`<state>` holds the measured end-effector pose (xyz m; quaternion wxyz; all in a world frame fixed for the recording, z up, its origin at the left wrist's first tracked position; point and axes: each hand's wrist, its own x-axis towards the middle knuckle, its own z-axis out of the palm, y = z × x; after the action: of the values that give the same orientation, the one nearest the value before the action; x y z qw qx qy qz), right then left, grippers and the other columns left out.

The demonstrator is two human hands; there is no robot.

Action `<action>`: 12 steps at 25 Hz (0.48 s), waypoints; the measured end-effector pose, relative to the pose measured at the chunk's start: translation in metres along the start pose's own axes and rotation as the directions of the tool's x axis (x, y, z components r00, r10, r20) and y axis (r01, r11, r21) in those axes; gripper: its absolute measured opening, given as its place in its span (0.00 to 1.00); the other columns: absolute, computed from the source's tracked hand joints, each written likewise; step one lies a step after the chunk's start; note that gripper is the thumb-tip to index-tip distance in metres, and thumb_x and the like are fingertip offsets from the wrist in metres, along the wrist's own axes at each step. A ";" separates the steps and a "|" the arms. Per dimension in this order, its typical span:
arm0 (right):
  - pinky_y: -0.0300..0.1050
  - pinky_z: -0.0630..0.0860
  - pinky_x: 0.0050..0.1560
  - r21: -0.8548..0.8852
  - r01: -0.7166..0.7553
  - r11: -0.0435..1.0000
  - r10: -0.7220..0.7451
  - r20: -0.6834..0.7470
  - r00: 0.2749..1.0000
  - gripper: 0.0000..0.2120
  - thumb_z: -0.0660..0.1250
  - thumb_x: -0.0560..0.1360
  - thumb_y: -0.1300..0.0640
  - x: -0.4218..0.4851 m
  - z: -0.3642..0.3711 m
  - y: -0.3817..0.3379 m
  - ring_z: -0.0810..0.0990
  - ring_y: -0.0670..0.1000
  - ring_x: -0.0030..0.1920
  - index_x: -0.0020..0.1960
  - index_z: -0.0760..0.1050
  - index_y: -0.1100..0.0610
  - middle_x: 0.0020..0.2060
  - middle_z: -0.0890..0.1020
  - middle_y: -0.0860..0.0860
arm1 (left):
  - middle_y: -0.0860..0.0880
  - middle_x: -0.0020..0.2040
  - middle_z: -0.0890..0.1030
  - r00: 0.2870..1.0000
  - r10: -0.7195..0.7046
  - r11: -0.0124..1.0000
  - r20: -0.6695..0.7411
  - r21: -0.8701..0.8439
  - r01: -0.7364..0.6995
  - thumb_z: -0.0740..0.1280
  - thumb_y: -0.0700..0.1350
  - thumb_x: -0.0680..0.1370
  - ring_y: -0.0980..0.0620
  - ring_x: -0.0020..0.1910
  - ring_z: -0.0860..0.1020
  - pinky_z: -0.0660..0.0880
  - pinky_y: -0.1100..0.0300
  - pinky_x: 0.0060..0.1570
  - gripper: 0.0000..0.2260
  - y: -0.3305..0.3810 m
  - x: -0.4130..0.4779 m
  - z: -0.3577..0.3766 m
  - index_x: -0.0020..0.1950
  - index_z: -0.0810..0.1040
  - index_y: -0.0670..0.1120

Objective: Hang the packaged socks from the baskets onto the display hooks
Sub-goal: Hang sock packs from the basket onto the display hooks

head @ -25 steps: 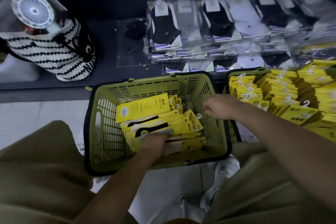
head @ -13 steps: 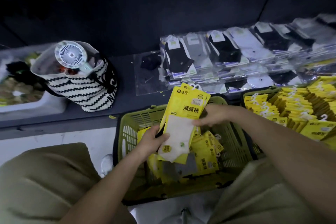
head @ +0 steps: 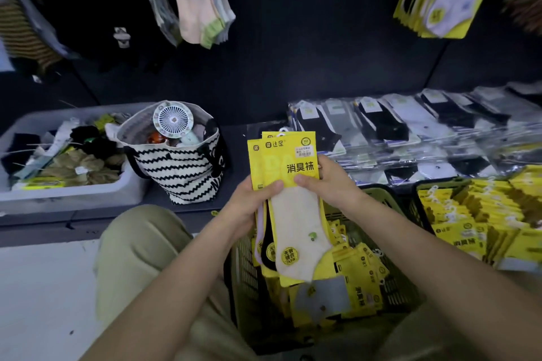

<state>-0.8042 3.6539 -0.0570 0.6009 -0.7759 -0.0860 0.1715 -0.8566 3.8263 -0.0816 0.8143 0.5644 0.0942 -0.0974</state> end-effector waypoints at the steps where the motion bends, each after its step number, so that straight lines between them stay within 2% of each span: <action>1: 0.40 0.77 0.47 0.032 -0.031 0.999 0.033 -0.043 0.999 0.18 0.73 0.71 0.60 -0.001 0.001 -0.005 0.80 0.49 0.48 0.57 0.70 0.59 0.49 0.80 0.52 | 0.40 0.58 0.80 1.000 0.019 1.000 0.001 -0.015 -0.019 0.71 0.42 0.70 0.42 0.55 0.79 0.76 0.49 0.57 0.23 0.003 -0.001 0.002 0.64 0.73 0.39; 5: 0.46 0.76 0.42 0.030 -0.087 0.996 0.092 -0.273 0.958 0.16 0.76 0.67 0.53 -0.003 -0.006 -0.022 0.78 0.49 0.40 0.45 0.73 0.59 0.40 0.80 0.53 | 0.43 0.56 0.82 0.993 0.119 0.993 -0.027 -0.013 -0.119 0.72 0.43 0.68 0.44 0.55 0.80 0.78 0.52 0.53 0.21 0.012 0.001 0.014 0.60 0.76 0.42; 7: 0.47 0.78 0.43 0.092 -0.069 0.993 0.093 -0.282 0.955 0.12 0.75 0.68 0.55 -0.006 -0.013 -0.027 0.79 0.50 0.40 0.44 0.75 0.59 0.43 0.82 0.56 | 0.43 0.55 0.82 0.994 0.107 0.993 -0.026 -0.049 -0.108 0.72 0.44 0.67 0.44 0.53 0.81 0.79 0.52 0.50 0.22 0.015 0.002 0.021 0.60 0.76 0.42; 9: 0.44 0.79 0.41 0.150 -0.043 0.988 0.082 -0.265 0.961 0.08 0.74 0.70 0.57 -0.010 -0.020 -0.029 0.81 0.49 0.40 0.45 0.78 0.59 0.45 0.83 0.56 | 0.42 0.54 0.83 0.995 0.095 0.992 -0.027 -0.078 -0.096 0.73 0.44 0.66 0.44 0.51 0.82 0.79 0.53 0.46 0.22 0.019 0.004 0.028 0.59 0.76 0.42; 12: 0.34 0.76 0.32 0.135 -0.020 0.991 0.048 -0.204 0.978 0.06 0.72 0.71 0.59 -0.013 -0.028 -0.031 0.80 0.46 0.37 0.47 0.79 0.58 0.45 0.84 0.55 | 0.43 0.53 0.83 0.988 0.133 0.991 -0.082 -0.009 -0.134 0.74 0.43 0.67 0.45 0.52 0.82 0.78 0.52 0.49 0.19 0.021 0.007 0.032 0.57 0.77 0.44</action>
<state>-0.8038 3.6323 -0.0191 0.6539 -0.7492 0.0018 0.1054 -0.8432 3.8034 -0.0534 0.8185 0.5672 0.0898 -0.0189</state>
